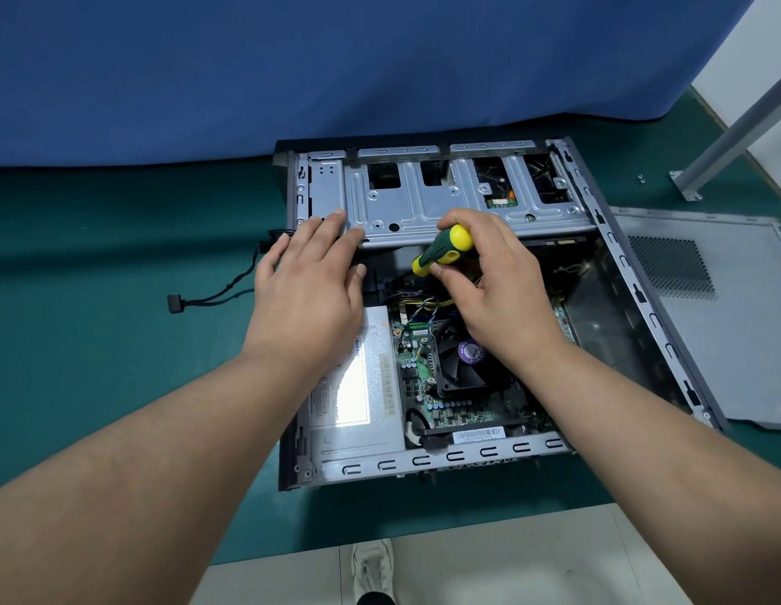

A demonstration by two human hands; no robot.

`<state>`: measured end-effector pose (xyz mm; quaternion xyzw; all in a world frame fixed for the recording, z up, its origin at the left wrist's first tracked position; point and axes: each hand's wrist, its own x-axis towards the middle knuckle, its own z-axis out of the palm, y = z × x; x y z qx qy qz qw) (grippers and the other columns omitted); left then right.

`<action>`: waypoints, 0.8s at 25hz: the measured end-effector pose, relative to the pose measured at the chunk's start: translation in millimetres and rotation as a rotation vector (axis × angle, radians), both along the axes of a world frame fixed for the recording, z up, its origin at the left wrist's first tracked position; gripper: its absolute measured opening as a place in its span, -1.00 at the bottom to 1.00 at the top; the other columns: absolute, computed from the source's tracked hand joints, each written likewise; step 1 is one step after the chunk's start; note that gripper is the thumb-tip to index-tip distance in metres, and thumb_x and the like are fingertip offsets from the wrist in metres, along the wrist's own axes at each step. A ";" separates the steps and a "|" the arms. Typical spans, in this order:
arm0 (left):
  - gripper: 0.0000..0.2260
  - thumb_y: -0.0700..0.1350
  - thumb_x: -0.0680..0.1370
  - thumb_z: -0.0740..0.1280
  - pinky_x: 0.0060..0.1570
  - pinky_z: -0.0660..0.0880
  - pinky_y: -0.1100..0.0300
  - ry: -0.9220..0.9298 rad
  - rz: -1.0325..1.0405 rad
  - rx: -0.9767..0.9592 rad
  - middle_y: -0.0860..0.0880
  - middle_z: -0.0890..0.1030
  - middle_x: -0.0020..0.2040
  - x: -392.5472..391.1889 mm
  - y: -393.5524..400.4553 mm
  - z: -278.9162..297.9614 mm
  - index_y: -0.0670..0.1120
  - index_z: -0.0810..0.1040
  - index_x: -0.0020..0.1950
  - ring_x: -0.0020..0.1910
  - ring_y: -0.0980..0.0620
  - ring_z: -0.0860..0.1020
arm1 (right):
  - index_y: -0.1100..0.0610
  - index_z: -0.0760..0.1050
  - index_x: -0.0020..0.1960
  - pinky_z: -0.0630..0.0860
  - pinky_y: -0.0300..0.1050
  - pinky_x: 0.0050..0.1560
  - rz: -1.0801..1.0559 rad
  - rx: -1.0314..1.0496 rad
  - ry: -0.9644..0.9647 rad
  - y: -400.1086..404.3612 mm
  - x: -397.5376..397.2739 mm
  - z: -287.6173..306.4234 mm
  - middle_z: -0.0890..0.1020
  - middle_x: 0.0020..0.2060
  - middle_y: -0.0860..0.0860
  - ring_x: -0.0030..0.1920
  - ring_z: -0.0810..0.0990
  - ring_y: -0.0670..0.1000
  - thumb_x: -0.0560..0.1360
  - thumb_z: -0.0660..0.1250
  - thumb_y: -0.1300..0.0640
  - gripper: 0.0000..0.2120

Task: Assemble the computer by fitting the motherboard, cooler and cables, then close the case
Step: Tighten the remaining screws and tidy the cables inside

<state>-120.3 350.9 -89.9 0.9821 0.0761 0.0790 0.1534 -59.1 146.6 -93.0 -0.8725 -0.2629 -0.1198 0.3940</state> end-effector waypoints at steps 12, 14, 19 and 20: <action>-0.58 0.02 0.70 0.13 0.57 -0.09 0.08 0.001 -0.002 -0.002 0.14 0.23 0.63 -0.1 0.1 1.2 0.11 0.34 0.58 0.61 0.12 0.11 | 0.10 0.47 0.32 0.39 -0.30 0.04 0.011 -0.091 0.041 3.7 -1.8 5.4 0.54 0.08 -0.01 0.00 0.46 -0.07 0.54 0.44 0.16 -0.63; -0.58 0.01 0.70 0.13 0.58 -0.08 0.07 0.004 -0.001 0.000 0.14 0.23 0.63 -0.5 -0.2 1.7 0.11 0.34 0.58 0.61 0.12 0.11 | 0.10 0.45 0.34 0.45 -0.11 0.05 0.014 -0.141 0.040 5.3 -2.7 8.6 0.55 0.11 0.02 0.02 0.51 0.03 0.56 0.42 0.14 -0.62; -0.58 0.01 0.70 0.13 0.58 -0.07 0.06 0.011 0.000 0.003 0.13 0.22 0.63 -0.6 -0.3 1.6 0.11 0.33 0.58 0.62 0.11 0.10 | 0.13 0.44 0.36 0.50 0.03 0.02 0.038 -0.218 0.025 5.3 -5.8 16.2 0.54 0.11 0.06 0.01 0.54 0.12 0.57 0.41 0.13 -0.61; -0.58 0.01 0.70 0.13 0.58 -0.07 0.06 0.010 0.000 0.003 0.13 0.23 0.63 -0.3 -0.3 1.5 0.11 0.33 0.58 0.62 0.11 0.11 | 0.13 0.43 0.38 0.51 0.04 0.03 0.048 -0.258 0.010 6.5 -5.0 18.1 0.54 0.14 0.07 0.04 0.54 0.13 0.58 0.40 0.12 -0.60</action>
